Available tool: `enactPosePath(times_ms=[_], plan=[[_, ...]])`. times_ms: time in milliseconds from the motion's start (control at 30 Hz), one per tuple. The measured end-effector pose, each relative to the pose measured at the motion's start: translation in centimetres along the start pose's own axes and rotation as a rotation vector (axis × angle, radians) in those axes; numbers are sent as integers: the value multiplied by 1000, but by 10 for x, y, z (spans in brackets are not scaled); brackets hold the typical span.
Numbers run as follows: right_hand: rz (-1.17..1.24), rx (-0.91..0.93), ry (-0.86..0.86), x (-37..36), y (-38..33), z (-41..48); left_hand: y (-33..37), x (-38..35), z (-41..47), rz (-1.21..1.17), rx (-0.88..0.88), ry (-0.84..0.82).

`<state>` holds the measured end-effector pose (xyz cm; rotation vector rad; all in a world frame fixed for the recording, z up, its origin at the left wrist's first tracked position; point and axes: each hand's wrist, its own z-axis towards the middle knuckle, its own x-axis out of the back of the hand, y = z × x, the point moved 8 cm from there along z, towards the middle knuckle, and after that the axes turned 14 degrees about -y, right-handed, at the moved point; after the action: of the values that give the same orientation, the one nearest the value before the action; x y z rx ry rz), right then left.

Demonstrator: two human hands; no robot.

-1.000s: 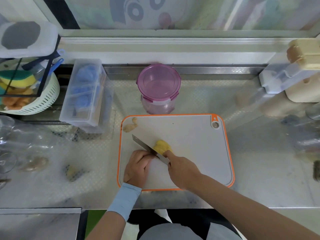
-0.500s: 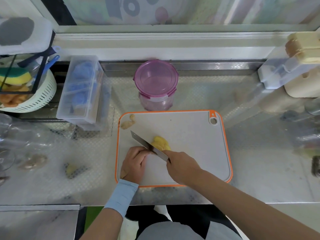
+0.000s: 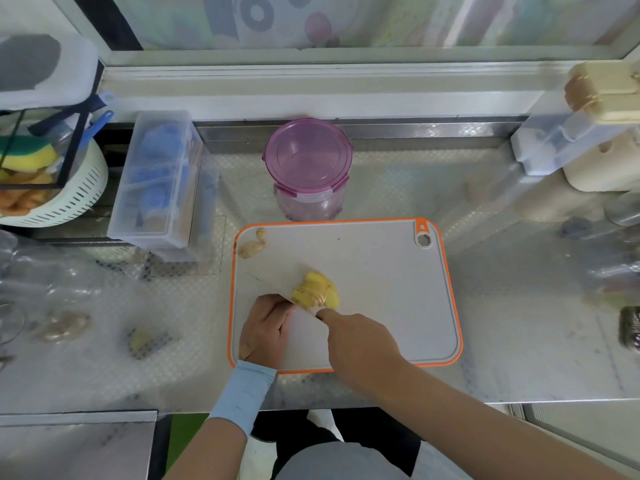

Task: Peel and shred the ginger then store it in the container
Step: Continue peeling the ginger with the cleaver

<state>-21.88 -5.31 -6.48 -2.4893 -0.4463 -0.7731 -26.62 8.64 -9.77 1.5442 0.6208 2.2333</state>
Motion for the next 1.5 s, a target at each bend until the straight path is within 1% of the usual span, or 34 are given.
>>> enactPosePath(times_ms=[333, 700, 833, 1133, 1500], plan=[[6, -24, -60, 2, 8, -3, -2, -1, 0, -2, 15, -28], [-85, -33, -33, 6, 4, -4, -6, -3, -1, -2, 24, -29], [-66, -35, -37, 7, 5, -3, -5, -3, -1, 15, 32, -34], [12, -47, -107, 11, 6, 1, -9, -4, 0, -6, 93, -60], [63, -91, -138, 12, 9, 12, -10, -7, 0, -24, 61, -70]])
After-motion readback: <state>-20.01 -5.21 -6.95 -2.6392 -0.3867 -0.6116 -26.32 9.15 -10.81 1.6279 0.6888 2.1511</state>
